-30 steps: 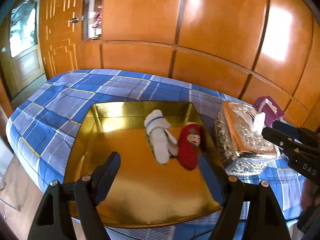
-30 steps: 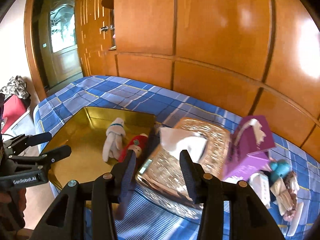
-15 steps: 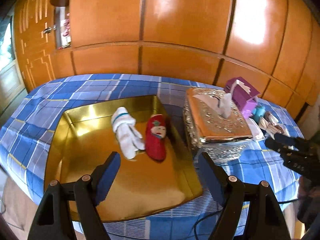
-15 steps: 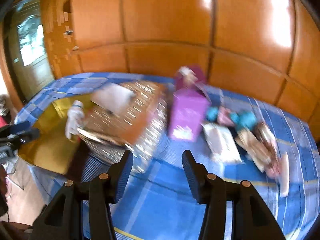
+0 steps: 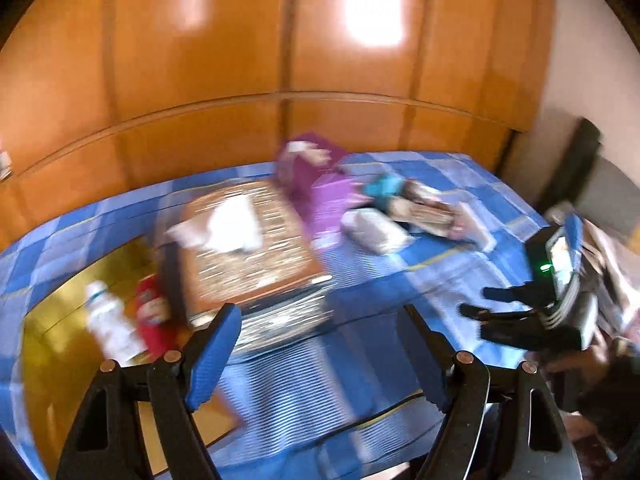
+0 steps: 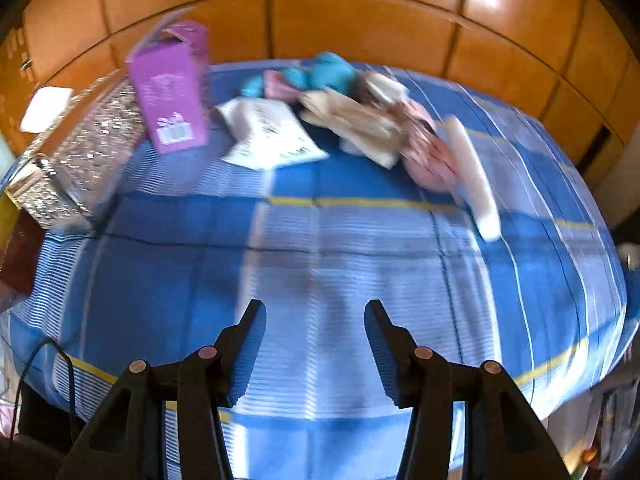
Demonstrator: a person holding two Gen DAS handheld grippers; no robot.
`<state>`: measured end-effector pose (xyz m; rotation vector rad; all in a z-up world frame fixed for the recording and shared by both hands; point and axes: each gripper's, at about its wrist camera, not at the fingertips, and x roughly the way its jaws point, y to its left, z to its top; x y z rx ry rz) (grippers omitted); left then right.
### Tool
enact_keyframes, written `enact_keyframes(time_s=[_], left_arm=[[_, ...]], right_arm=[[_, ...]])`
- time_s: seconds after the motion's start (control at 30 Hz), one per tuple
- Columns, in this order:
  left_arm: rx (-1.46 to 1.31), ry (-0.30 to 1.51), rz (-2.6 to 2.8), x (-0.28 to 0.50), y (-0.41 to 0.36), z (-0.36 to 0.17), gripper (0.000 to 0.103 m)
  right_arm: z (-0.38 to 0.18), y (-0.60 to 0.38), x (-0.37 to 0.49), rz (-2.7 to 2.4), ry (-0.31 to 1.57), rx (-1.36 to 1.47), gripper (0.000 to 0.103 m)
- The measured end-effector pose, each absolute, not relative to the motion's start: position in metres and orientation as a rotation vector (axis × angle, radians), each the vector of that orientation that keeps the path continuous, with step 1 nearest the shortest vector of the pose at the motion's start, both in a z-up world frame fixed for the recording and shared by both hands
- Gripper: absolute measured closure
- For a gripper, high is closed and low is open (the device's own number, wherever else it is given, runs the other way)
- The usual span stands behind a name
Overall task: Organize soft objects
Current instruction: 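Reach the left gripper to the cleaning-wipes pack and grasp it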
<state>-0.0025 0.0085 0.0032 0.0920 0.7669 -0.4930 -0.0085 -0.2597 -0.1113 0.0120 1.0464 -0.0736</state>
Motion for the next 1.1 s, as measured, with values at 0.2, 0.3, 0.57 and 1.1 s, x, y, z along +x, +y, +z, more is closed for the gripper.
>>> enact_keyframes(time_s=[0.2,0.3,0.57,1.1], left_arm=[[0.100,0.872,-0.617,0.029,-0.076,-0.003,0.023],[0.082,0.932,-0.590,0.055,-0.110,-0.011,0.023],[0.120,1.009,-0.430,0.120,-0.174,-0.048,0.023],[0.093,1.149,-0.189,0.214,-0.204,-0.122,0.022]], right_arm=[[-0.122,-0.276,-0.018,-0.085,1.069,0.060,0.051],[-0.120,-0.280,-0.018,-0.082,1.057,0.086,0.051],[-0.121,-0.288,-0.014,-0.057,1.042,0.141,0.048],[-0.120,-0.294,-0.015,-0.025,1.016,0.238,0.039]])
